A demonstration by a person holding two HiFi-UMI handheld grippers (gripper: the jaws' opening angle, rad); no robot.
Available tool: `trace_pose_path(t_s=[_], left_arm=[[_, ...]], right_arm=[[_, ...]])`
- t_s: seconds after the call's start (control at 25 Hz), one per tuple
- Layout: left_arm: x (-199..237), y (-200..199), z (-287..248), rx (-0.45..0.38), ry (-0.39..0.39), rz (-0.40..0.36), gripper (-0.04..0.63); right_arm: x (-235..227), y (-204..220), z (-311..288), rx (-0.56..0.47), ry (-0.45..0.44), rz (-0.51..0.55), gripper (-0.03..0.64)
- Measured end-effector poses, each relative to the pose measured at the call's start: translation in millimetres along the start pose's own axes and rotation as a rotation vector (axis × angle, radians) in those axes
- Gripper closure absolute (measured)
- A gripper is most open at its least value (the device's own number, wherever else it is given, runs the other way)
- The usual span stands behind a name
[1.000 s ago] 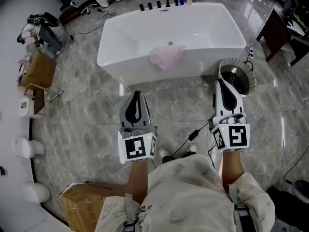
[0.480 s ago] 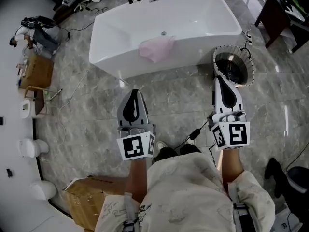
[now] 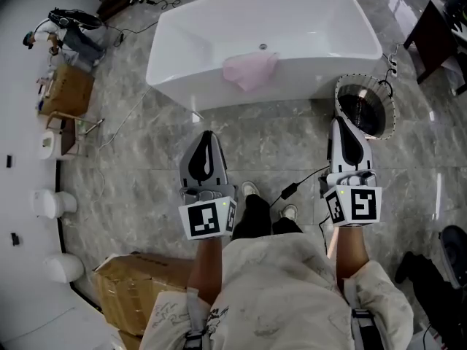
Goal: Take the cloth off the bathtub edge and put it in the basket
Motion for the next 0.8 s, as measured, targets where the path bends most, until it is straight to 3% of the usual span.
trace_pose_path(t_s=[0.36,0.8], left_arm=[[22.5,12.4,-35.0,-0.021,0.017,0.009,0.581],[92.4,27.6,-94.0,-0.077,0.0,0.064,0.581]], right_arm=[[8.2,3.1,-40.8,0.021,0.001,0.042,0.627],[45.9,5.9,-131.8,-0.005,-0.025,0.124,0.626]])
Point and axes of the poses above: the fingertips, and each gripper's own axes: z backward along the fingers, x to its left, y out of its underside, the point moved 7 cm from there along z, backward along the fingers, and after that the axes turned 10 degrees about -x, right-handed, at the moved point
